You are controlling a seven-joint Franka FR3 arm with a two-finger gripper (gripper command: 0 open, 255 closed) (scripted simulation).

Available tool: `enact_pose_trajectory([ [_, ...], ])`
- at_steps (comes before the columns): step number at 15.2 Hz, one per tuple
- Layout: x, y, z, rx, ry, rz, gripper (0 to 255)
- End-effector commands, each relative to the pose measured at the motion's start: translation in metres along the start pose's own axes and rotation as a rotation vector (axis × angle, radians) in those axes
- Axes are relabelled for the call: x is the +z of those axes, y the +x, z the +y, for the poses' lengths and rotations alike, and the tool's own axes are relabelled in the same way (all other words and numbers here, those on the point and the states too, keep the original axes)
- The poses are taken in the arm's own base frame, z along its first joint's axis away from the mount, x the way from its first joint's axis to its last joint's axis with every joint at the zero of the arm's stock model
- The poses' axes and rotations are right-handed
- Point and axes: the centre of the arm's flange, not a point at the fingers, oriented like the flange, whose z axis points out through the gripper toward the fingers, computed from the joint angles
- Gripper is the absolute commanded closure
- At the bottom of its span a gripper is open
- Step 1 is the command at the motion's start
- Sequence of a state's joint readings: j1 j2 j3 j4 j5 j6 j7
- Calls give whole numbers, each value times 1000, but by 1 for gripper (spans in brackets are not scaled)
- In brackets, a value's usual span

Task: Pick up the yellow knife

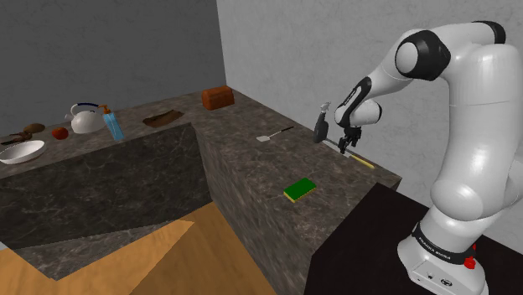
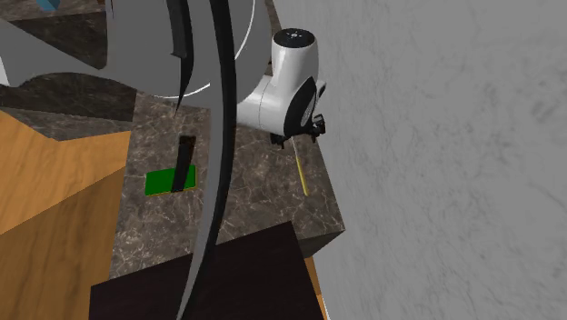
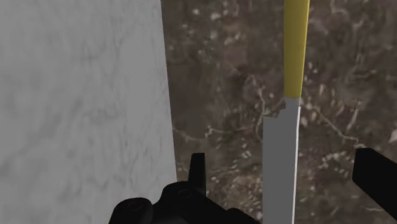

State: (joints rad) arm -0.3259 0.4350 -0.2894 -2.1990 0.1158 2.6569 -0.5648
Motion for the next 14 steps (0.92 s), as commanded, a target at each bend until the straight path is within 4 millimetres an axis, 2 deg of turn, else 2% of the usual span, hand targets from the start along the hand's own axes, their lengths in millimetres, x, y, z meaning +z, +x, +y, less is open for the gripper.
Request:
enact_pose_trajectory([
  [1, 11, 1, -1, 0, 0, 1, 0],
  [5, 25, 1, -2, 0, 0, 1, 0],
  [6, 24, 1, -2, 0, 0, 1, 255],
  [14, 24, 1, -3, 0, 0, 1, 255],
])
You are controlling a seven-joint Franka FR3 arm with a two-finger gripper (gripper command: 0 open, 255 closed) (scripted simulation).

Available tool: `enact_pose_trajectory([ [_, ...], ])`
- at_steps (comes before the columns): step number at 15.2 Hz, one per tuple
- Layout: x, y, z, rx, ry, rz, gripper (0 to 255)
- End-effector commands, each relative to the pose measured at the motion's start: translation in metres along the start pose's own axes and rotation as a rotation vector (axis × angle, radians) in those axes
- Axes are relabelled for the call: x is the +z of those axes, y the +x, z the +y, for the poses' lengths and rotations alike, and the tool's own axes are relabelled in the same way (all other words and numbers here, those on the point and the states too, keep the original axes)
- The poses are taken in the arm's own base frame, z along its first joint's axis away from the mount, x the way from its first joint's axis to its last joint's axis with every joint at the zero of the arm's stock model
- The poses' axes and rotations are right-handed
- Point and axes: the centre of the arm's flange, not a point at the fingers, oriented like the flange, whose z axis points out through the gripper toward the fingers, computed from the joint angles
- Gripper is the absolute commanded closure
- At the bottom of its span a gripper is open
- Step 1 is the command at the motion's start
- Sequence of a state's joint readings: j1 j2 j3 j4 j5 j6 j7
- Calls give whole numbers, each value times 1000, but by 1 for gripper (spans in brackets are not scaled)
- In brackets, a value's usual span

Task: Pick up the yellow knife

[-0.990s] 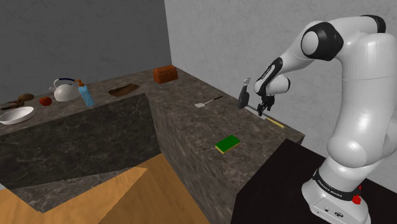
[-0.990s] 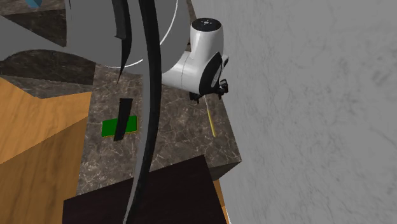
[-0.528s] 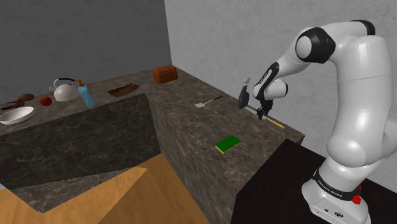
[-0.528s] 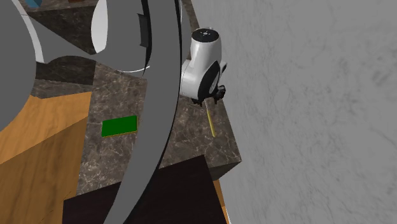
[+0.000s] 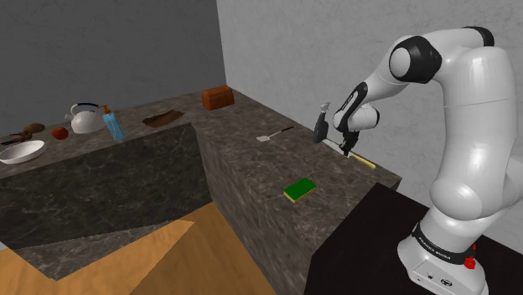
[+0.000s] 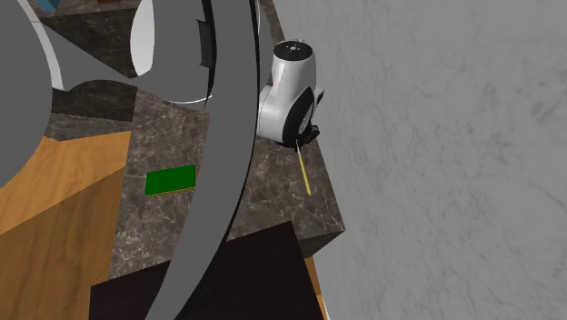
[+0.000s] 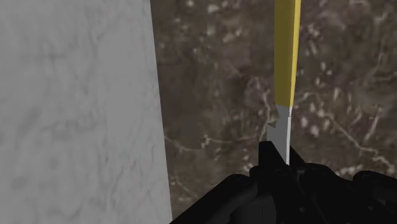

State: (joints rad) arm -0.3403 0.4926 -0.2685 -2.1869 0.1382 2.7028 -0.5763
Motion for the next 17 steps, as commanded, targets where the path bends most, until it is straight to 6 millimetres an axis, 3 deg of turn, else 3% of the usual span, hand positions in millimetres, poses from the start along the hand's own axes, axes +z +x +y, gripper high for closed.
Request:
enact_pose_trajectory([
  [1, 1, 0, 1, 0, 0, 0, 255],
  [17, -79, 1, 7, 0, 0, 0, 255],
])
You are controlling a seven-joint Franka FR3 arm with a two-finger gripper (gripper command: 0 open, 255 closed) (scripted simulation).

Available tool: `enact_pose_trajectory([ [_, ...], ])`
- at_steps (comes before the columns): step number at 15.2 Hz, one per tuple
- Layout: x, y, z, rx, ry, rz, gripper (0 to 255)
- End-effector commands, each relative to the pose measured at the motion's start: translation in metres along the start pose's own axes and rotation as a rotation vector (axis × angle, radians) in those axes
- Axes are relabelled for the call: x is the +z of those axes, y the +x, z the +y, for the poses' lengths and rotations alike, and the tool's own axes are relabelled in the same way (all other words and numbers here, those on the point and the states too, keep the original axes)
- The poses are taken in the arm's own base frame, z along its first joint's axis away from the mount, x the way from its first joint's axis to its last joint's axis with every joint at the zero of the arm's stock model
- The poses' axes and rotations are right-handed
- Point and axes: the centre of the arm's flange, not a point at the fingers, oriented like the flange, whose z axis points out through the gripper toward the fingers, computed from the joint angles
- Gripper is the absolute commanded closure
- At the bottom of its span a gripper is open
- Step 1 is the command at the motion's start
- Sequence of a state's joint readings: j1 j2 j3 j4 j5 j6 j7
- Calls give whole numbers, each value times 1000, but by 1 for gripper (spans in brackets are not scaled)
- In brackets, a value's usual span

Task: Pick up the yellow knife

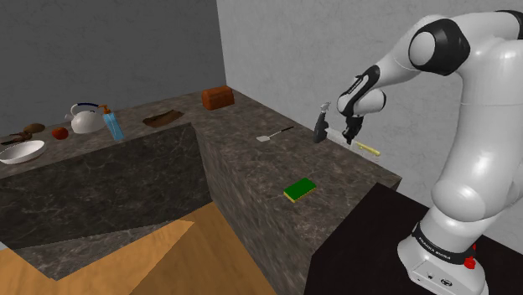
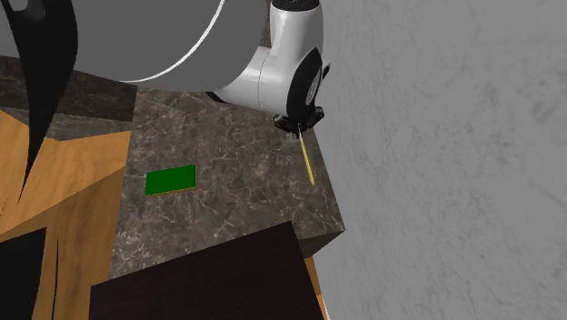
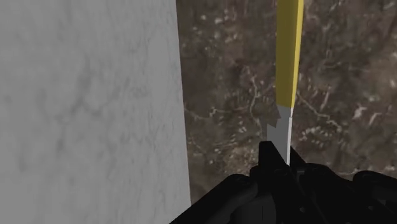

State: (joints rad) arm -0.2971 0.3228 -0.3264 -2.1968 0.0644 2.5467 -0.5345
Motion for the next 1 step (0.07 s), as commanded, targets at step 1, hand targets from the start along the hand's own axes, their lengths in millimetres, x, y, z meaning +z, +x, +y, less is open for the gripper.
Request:
enact_pose_trajectory([
  [1, -3, 0, 0, 0, 0, -1, 255],
])
